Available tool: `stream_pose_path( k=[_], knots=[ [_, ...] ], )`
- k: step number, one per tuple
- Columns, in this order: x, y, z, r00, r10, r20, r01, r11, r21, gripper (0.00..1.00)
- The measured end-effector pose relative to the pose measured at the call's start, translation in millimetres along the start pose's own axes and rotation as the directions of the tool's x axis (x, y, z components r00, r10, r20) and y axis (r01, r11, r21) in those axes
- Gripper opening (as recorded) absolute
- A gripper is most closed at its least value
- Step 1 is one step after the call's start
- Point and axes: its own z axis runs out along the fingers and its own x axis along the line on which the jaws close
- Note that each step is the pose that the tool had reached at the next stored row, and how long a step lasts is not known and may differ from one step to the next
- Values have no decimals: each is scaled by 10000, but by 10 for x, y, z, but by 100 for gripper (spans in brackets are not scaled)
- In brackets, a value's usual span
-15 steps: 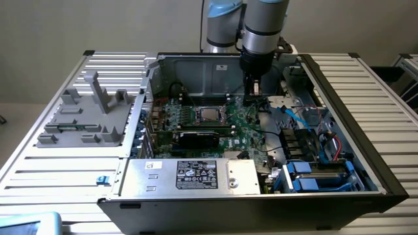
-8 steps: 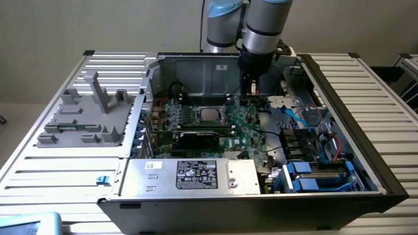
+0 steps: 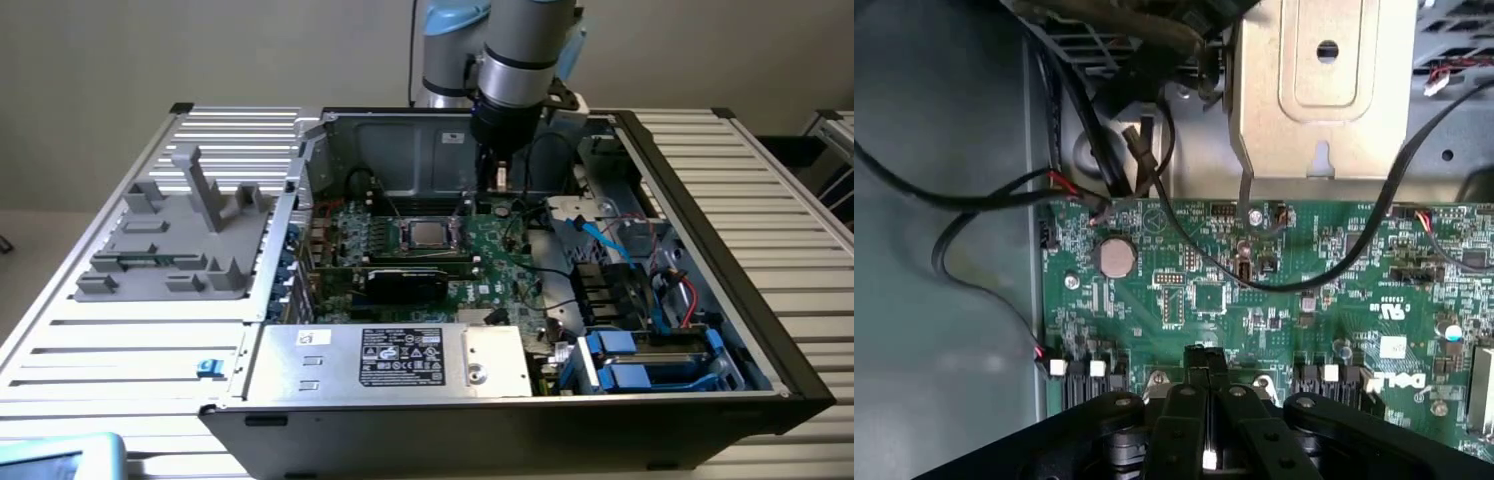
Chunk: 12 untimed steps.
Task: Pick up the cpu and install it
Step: 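Close the cpu cover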
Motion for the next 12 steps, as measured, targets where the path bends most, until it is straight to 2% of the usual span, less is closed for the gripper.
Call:
stream_pose_path(
  k=[8, 12],
  knots=[
    [-3, -326, 16, 10000, 0, -1, 0, 10000, -1, 11],
    [-4, -386, 21, 10000, -2, -1, 2, 10000, 0, 11]
  ],
)
